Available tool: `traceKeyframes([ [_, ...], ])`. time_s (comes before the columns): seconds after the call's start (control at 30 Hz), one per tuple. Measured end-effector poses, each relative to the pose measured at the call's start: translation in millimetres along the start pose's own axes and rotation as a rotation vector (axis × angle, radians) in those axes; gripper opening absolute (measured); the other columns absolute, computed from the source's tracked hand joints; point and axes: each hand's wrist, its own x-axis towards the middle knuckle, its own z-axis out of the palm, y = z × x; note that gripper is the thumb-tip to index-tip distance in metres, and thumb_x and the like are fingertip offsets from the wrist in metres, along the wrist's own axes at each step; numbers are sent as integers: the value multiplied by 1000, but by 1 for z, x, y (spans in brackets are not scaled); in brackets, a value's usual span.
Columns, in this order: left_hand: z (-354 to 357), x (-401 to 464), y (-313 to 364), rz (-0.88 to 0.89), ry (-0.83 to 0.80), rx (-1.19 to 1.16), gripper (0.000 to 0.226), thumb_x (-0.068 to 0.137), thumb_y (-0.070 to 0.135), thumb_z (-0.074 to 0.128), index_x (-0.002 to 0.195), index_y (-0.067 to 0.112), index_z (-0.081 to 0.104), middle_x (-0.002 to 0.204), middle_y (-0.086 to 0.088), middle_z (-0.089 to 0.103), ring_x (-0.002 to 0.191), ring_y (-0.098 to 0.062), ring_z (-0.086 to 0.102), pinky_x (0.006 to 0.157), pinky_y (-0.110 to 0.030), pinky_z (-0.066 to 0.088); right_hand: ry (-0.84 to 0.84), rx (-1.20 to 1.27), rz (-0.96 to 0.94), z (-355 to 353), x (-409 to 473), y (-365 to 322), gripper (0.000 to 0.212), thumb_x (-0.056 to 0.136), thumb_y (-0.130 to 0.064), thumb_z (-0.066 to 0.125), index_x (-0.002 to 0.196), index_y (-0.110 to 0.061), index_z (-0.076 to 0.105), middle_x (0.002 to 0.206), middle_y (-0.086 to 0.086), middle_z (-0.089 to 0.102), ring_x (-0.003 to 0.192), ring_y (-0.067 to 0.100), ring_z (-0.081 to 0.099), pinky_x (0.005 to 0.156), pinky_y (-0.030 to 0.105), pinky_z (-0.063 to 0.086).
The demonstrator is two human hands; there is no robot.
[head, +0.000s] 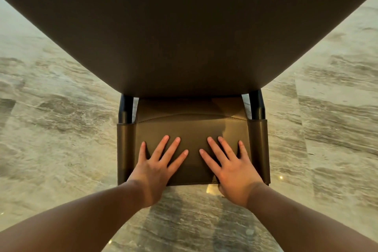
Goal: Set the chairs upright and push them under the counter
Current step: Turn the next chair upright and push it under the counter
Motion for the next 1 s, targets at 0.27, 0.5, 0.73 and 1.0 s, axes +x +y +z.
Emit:
traceKeyframes([
  [0.27,-8,-7,-1,3,-50,-62,121,86,24,61,131,34,-50,138,-7,-60,127,-35,-52,106,-74,-5,-12,54,96,3,-9,2,113,87,-27,62,138,-37,-38,142,5,-53,123,34,-52,105,71,-6],
  [0.5,-29,-25,-6,45,-42,-84,118,87,22,59,132,33,-50,137,-6,-61,127,-36,-51,109,-72,-2,-65,27,62,-17,-22,4,113,91,-26,59,131,-38,-46,132,3,-61,122,41,-49,108,68,-1],
  [0.73,-80,-60,-28,255,90,-66,111,89,19,57,140,39,-40,140,2,-57,131,-38,-45,110,-68,-4,-67,21,-70,-95,-53,16,99,94,-18,44,130,-42,-45,138,4,-55,137,43,-30,112,65,6],
  [1.0,-186,-114,-65,309,459,-21,118,67,13,72,156,28,-3,162,-12,14,143,-42,28,98,-51,48,254,-43,-95,-215,-105,31,96,83,-26,64,150,-43,-3,162,2,10,140,38,32,93,46,48],
])
